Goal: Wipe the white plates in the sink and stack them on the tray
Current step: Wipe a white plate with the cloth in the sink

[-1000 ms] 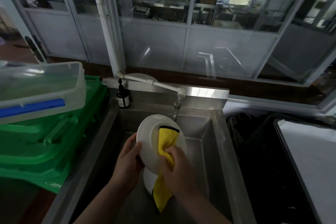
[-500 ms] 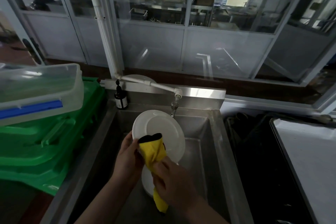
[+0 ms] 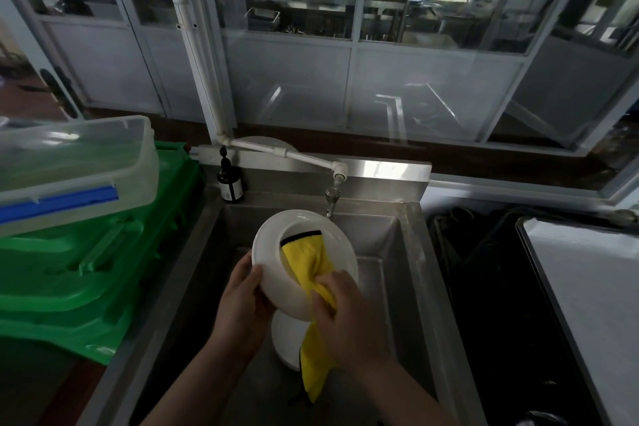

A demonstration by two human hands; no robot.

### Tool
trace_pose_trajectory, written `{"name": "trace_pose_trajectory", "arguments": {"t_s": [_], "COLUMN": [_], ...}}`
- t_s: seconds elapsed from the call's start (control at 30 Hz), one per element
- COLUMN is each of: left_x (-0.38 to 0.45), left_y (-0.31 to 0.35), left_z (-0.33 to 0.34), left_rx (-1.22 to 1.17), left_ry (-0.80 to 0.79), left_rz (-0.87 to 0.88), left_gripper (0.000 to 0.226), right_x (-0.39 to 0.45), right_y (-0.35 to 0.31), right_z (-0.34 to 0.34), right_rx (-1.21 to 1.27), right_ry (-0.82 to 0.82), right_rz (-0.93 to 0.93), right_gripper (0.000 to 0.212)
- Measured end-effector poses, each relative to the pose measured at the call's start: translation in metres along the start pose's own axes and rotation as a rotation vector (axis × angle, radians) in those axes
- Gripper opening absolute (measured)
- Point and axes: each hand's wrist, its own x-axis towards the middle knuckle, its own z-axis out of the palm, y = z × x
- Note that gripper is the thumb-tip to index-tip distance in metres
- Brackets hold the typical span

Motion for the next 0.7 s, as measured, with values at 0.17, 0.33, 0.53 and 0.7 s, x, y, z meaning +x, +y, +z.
{"name": "trace_pose_trajectory", "arguments": {"t_s": [0.17,0.33,0.53,0.7], "left_x": [0.001,0.0,-0.001,-0.003], "left_y": [-0.001,-0.001,-0.002,0.001], "left_z": [0.0,-0.002,-0.003,-0.001], "left_rx": [0.017,0.041,0.032,0.008], "left_ry": [0.012,0.003,-0.02,-0.05], "left_rz": [-0.007,-0.002,-0.008,0.0], "left_gripper": [0.032,0.035,0.033,0.029], "right_x": [0.009,0.016,0.026,0.029], "right_y": [0.013,0.031,0.044,0.053], "right_z": [-0.002,-0.008,-0.014,-0.022], "right_rx": [0.011,0.045,0.211,0.324], "right_ry": [0.001,0.017,0.113,0.143], "right_rz": [0.095,0.155,0.329,0.444], "right_gripper": [0.016,0.014,0.011,0.009]}}
